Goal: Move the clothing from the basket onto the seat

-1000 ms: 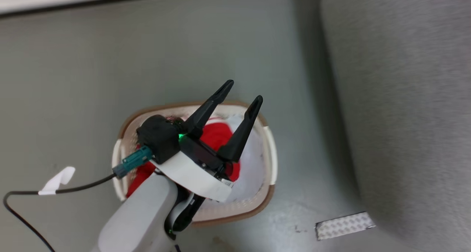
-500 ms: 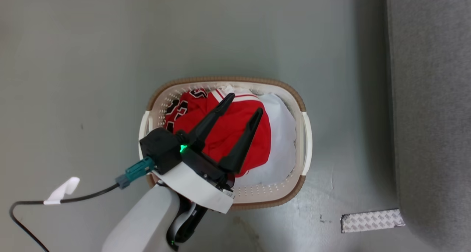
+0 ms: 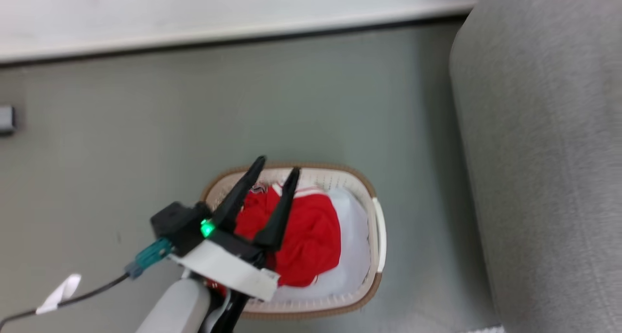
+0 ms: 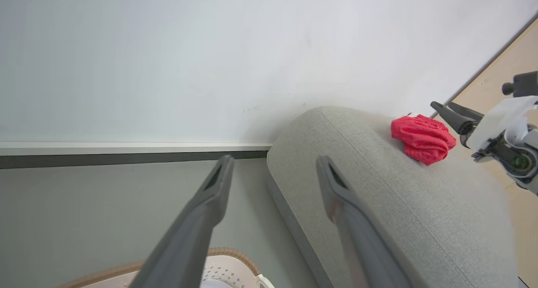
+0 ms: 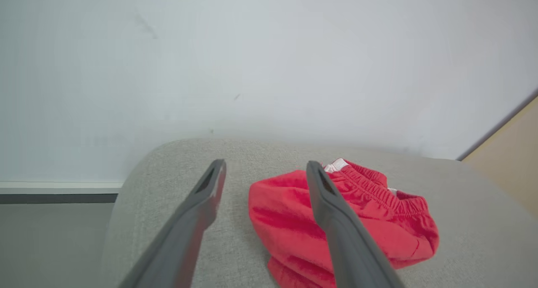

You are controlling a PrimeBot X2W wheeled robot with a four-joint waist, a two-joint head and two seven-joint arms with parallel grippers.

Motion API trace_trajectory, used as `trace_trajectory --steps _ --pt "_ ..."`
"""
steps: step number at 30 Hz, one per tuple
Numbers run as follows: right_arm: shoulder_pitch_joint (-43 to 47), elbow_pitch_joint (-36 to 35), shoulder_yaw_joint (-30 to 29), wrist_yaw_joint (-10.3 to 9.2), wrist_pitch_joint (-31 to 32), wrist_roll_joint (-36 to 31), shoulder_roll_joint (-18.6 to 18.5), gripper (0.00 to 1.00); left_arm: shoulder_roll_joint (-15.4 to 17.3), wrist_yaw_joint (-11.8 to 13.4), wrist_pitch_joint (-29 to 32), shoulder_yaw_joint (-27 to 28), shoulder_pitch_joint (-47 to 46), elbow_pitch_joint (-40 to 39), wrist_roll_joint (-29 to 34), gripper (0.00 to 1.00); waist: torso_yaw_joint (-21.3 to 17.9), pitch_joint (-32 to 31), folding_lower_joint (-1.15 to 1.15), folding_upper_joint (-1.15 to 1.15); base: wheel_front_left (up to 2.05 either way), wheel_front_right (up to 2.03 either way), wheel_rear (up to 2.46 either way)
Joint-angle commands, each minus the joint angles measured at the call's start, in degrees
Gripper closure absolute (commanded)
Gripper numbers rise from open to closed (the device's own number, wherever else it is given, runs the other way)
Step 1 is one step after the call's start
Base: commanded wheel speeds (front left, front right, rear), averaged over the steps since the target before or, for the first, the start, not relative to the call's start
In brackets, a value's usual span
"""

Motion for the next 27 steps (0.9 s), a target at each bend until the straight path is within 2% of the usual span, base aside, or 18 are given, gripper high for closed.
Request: trace_trajectory --steps 1,6,9,11,16,19,23,27 --pt "1.49 -0.97 1.78 -0.13 0.20 2.37 -0.35 0.00 -0.13 -0.14 -0.03 1.15 1.88 0.38 0.54 0.00 -0.62 -5.29 0.01 0.00 0.00 0.00 0.00" --pt "8.98 -4.75 12.97 -0.13 -1.60 11.34 -2.31 0.00 -1.86 -0.02 -0.03 8.14 8.27 1.07 1.71 0.00 -0.09 -11.38 0.01 0.00 0.00 0.00 0.00" --pt "14.69 -6.24 17.96 -0.12 -6.10 15.49 -3.86 0.00 -3.05 0.85 -0.03 13.28 12.00 1.37 3.22 0.00 0.95 -14.72 0.01 0.00 0.00 0.00 0.00" --pt "19.11 -6.63 20.25 -0.12 -9.03 17.66 -3.28 0.00 -3.67 1.82 -0.03 17.25 14.47 1.39 4.87 0.00 1.62 -16.86 0.01 0.00 0.00 0.00 0.00" --pt "29.17 -9.16 23.61 -0.13 -11.98 20.83 0.39 0.00 -5.28 2.93 -0.03 25.90 20.40 0.99 10.84 0.00 3.04 -21.74 0.01 0.00 0.00 0.00 0.00" --pt "34.62 -14.26 24.46 -0.13 -12.08 20.76 2.74 0.00 -6.14 2.67 -0.03 29.61 23.46 0.29 13.88 0.00 3.75 -23.88 0.01 0.00 0.00 0.00 0.00" --pt "41.60 -19.93 24.49 -0.13 -12.08 21.54 4.37 0.00 -6.85 2.08 -0.03 32.26 26.84 -1.50 18.89 0.00 4.09 -26.27 0.01 0.00 0.00 0.00 0.00" --pt "45.81 -19.89 26.57 -0.12 -12.10 24.75 4.63 0.00 -7.34 1.58 -0.03 33.58 29.38 -3.23 21.45 0.00 3.75 -27.43 0.01 0.00 0.00 0.00 0.00"
